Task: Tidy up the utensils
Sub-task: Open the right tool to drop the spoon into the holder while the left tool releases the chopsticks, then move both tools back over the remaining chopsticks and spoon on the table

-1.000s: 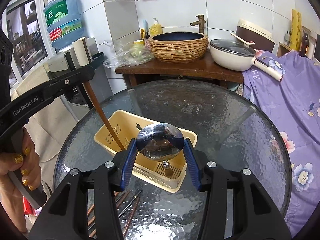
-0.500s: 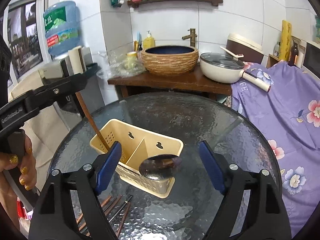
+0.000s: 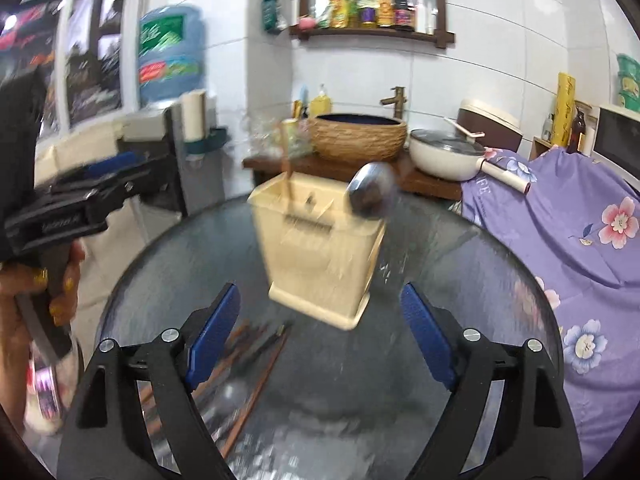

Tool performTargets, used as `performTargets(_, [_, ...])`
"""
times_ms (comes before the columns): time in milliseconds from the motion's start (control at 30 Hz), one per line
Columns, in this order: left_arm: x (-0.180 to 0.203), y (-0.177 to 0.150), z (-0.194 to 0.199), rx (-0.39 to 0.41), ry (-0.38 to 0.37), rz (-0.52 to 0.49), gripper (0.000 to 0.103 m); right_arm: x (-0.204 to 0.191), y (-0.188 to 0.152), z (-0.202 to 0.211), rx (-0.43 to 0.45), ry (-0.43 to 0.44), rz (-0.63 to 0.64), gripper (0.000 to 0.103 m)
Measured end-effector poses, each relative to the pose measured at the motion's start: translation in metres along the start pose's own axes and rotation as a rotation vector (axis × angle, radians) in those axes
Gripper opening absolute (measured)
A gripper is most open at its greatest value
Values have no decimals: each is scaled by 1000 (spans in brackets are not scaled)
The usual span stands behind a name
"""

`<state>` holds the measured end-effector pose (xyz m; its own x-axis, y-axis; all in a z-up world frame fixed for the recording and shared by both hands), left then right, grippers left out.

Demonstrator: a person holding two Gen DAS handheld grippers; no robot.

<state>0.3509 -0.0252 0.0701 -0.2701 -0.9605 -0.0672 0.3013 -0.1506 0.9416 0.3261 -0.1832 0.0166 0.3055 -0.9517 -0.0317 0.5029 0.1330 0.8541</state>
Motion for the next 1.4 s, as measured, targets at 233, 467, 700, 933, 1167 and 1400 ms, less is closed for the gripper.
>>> performTargets(233, [-1, -69, 47, -37, 60, -43, 97, -41, -93, 19, -106, 48, 17, 82])
performTargets(467, [-2, -125, 81, -93, 71, -48, 92, -62, -152, 36, -197, 52, 22, 75])
performTargets(700, [-1, -180, 94, -215, 26, -9, 67, -74, -189, 39, -283, 69, -13, 60])
performTargets(933, [6, -218, 99, -295, 11, -7, 51, -80, -195, 28, -323, 71, -26, 52])
performTargets(1167, [17, -233, 103, -333, -14, -51, 45, -84, -197, 25, -328, 57, -21, 52])
performTargets(1400, [18, -237, 102, -347, -18, -63, 41, -84, -197, 25, -328, 45, -11, 52])
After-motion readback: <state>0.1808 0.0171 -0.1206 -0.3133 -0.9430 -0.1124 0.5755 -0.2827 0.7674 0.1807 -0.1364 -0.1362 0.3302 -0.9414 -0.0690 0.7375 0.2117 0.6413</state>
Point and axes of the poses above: each gripper's, at about its wrist camera, not at the fingertips, and z roughly against the way its jaws point, x to its right, y to its top, the point moved 10 cm from there along -z, roughly the way its jaws point, and after that the axes turned 3 degrees about -z, right-handed, at the moved point
